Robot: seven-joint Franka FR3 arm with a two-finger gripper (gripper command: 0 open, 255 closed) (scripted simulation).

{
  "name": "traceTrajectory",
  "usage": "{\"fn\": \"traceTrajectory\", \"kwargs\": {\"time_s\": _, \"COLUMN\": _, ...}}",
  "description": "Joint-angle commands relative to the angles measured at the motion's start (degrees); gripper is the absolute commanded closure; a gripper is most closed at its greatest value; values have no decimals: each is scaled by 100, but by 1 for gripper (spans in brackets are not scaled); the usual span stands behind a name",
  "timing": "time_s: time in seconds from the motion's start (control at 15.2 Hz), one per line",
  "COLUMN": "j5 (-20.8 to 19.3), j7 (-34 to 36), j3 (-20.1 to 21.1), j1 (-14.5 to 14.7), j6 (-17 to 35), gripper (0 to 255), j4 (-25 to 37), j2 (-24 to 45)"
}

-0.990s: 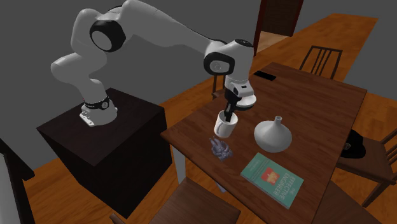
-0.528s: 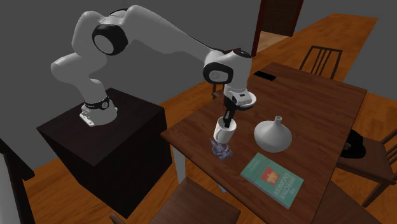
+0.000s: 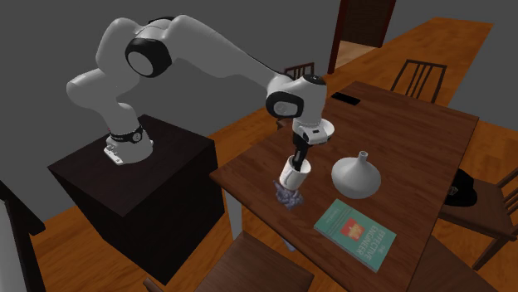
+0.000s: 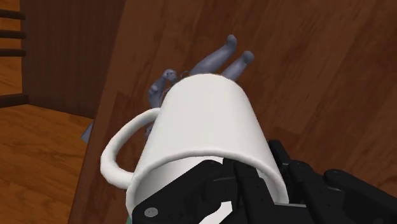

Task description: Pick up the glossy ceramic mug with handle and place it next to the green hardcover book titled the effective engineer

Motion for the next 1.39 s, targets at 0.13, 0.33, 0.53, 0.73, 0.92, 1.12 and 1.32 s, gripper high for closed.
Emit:
{"fn": "traceTrajectory", "kwargs": {"time_s": 0.13, "j5": -46, "j7": 13, "j3": -58, "j1": -10, "j6": 189, "gripper": 255, "j4": -56, "j2": 243}}
{"fn": "traceTrajectory", "kwargs": {"time_s": 0.33, "j5": -78, "j7": 31, "j3": -83, "j1": 5, "j6": 315, "gripper": 255, "j4": -31, "j2": 396}}
{"fn": "traceTrajectory", "kwargs": {"time_s": 0.53, "j5": -83, "j7": 33, "j3": -78, "j1": 2, "j6": 315, "gripper": 255, "j4": -31, "j2": 396}}
{"fn": "traceTrajectory", "kwargs": {"time_s": 0.73, "j5": -85, "j7": 34, "j3": -76, "j1": 1, "j6": 314, "gripper": 255, "j4": -30, "j2": 397}}
{"fn": "traceTrajectory", "kwargs": {"time_s": 0.92, "j5": -81, "j7": -11, "j3": -78, "j1": -48, "j6": 328, "gripper": 0, "j4": -62, "j2": 375}}
{"fn": "traceTrajectory", "kwargs": {"time_s": 1.12, "j5": -70, "j7": 11, "j3": -67, "j1": -3, "j6": 224, "gripper": 0, "j4": 50, "j2": 388}}
{"fn": "traceTrajectory", "kwargs": {"time_s": 1.32, "j5": -39, "j7": 10, "j3": -28, "j1": -18, "j6": 79, "gripper": 0, "j4": -19, "j2": 173}}
